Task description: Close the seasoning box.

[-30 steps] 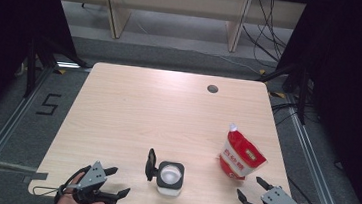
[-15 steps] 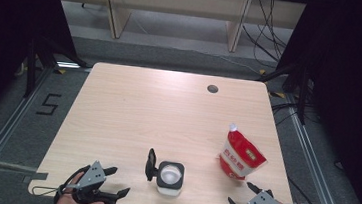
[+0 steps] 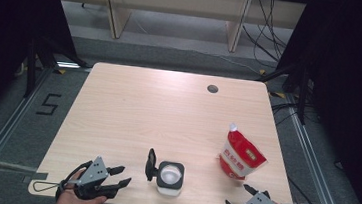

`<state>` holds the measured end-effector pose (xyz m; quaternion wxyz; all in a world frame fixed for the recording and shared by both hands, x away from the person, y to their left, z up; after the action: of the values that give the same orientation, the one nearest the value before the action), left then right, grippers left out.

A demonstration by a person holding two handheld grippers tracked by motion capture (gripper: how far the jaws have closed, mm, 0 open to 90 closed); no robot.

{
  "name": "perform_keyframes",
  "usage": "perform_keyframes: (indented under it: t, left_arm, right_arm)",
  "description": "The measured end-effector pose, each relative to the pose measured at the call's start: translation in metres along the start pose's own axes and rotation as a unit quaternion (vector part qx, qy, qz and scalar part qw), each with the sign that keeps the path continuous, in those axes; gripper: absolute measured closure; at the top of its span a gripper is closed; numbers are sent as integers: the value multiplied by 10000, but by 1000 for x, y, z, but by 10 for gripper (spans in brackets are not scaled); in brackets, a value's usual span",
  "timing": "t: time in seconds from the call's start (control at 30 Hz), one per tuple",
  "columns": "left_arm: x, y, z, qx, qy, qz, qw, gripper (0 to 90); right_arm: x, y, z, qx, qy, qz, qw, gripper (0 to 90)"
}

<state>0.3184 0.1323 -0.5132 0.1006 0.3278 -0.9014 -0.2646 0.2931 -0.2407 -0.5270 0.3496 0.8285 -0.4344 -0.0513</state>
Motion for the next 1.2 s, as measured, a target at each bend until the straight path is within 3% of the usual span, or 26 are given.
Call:
perform_keyframes:
  t: [0.07, 0.2, 0.4, 0.63, 1.0, 1.13, 1.2]
  left_arm:
    - [1, 1, -6, 42, -116, -44, 9999, 774]
    - [9, -1, -20, 114, -315, 131, 9994, 882]
    - [15, -3, -39, 172, -396, 156, 9989, 894]
    - [27, -12, -53, 134, -565, 335, 9978, 894]
    - [27, -1, -74, 257, -643, 340, 9970, 894]
    - [27, -1, -78, 193, -768, 317, 9964, 893]
    - [29, -3, -78, 175, -734, 355, 9965, 893]
  right_arm:
    - [-1, -1, 0, -16, 19, -13, 10000, 262]
    - [-3, -1, 0, -55, 70, -4, 10000, 264]
    - [-3, -1, 0, -62, 43, -25, 10000, 265]
    - [-2, 0, 0, -37, 4, -15, 10000, 268]
    - [-3, -1, 0, -53, 60, -43, 10000, 268]
    - [-3, -1, 0, -35, 41, -49, 10000, 268]
    - [-3, -1, 0, -39, 39, -45, 10000, 268]
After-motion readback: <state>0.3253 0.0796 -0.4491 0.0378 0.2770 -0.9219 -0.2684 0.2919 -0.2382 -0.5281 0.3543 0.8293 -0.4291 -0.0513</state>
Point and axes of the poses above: each handheld gripper's, and its own axes: y roughly backward along the jaws, z roughly out of its underside, x roughly to its right, the point moved 8 cm from there along -y, roughly forward along the jaws, and after that the axes turned 3 degrees about -x, right-handed, at the moved point
